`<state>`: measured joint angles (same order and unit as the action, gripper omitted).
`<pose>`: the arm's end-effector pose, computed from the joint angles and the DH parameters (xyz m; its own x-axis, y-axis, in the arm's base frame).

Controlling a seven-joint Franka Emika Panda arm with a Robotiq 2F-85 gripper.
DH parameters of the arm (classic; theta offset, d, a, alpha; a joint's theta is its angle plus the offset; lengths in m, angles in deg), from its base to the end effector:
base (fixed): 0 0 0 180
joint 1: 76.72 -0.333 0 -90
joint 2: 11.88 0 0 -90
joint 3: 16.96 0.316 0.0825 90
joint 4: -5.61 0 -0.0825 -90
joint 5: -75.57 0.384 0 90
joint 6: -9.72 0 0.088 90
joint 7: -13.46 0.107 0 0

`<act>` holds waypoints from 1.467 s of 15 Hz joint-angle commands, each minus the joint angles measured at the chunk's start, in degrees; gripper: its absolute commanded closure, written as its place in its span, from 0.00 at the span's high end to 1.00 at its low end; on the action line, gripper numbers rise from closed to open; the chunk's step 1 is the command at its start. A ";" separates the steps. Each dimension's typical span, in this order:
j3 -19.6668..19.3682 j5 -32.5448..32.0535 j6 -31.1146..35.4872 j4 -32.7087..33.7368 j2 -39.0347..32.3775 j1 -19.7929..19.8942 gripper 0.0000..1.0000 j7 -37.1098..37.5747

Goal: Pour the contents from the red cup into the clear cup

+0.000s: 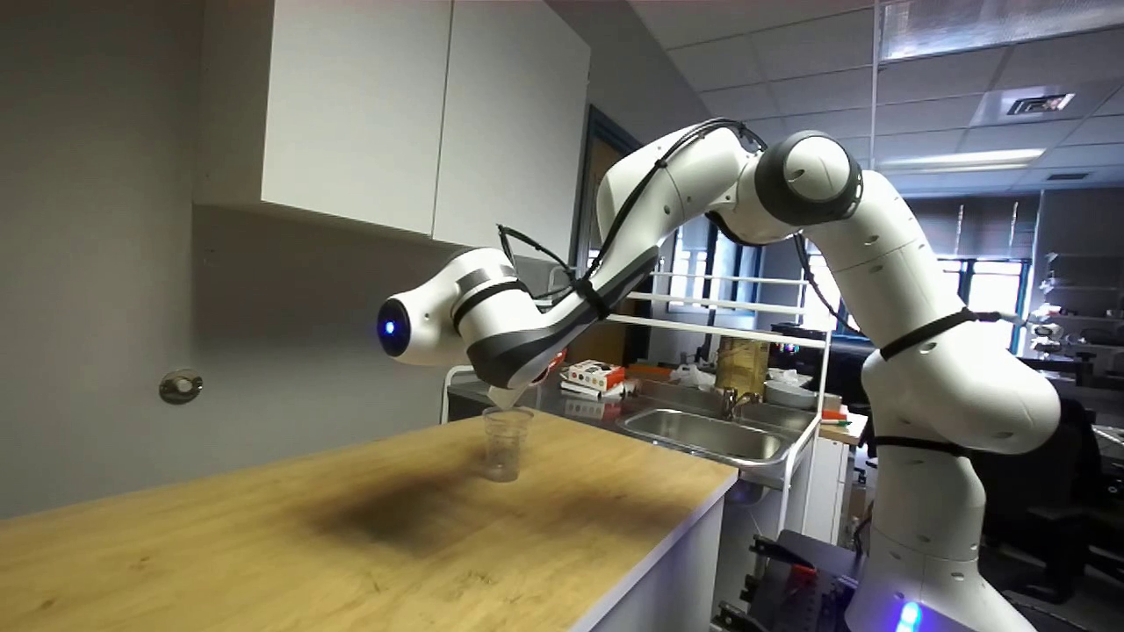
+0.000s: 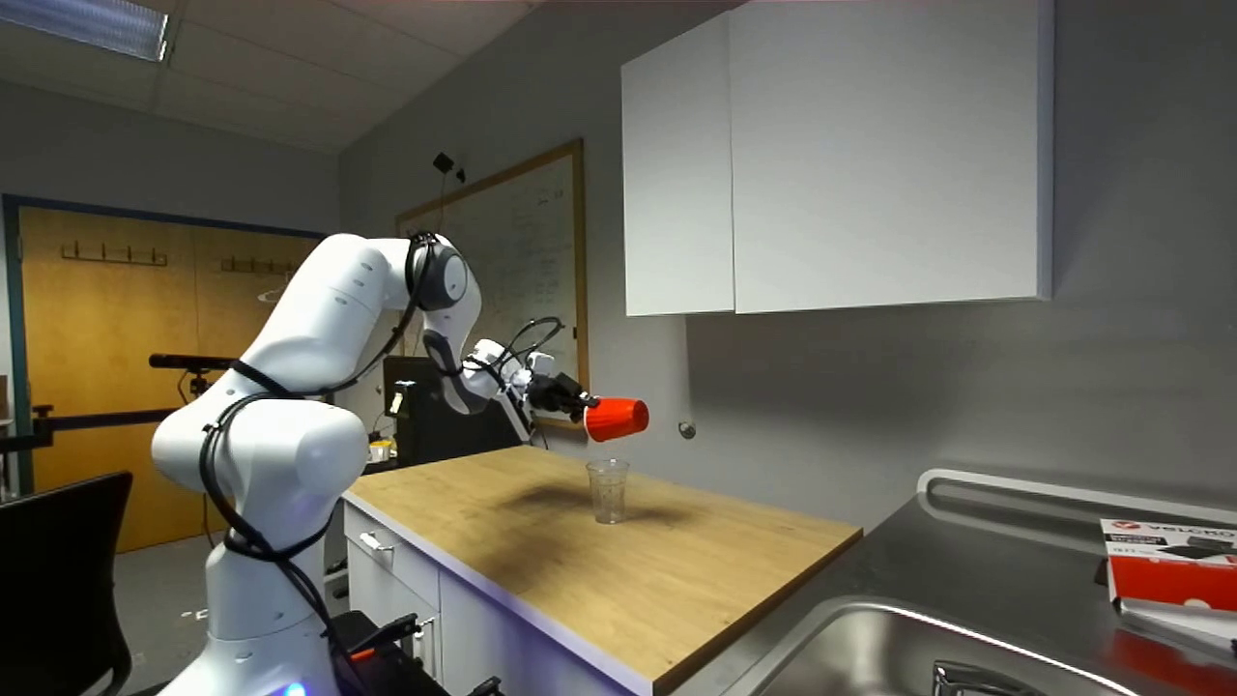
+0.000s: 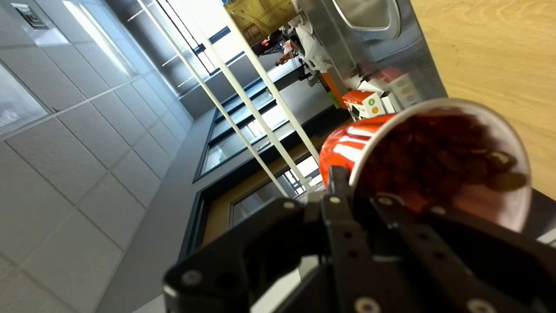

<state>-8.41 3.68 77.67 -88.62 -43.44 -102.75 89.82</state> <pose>0.5748 0.2268 0.3371 0.8208 0.0228 0.5707 -0.5645 -0.1193 0.8168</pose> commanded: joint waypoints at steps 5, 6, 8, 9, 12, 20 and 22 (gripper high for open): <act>1.56 -6.45 -3.04 0.30 -3.74 -0.33 0.04 0.87; 1.66 -7.06 -3.27 0.34 -4.24 -0.38 0.04 0.87; 1.78 -8.31 -3.74 0.37 -5.09 -0.55 0.04 0.87; 1.83 -8.92 -4.08 0.62 -5.63 -0.72 0.04 0.95; 2.08 -10.57 -4.85 0.42 -6.15 -0.70 0.04 1.27; 2.04 -15.22 -6.62 -0.94 -5.48 -0.17 0.04 2.26; 2.12 -16.41 -7.34 -0.88 -5.75 -0.19 0.04 2.58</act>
<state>-7.00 -10.73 71.67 -88.63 -49.75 -103.50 91.03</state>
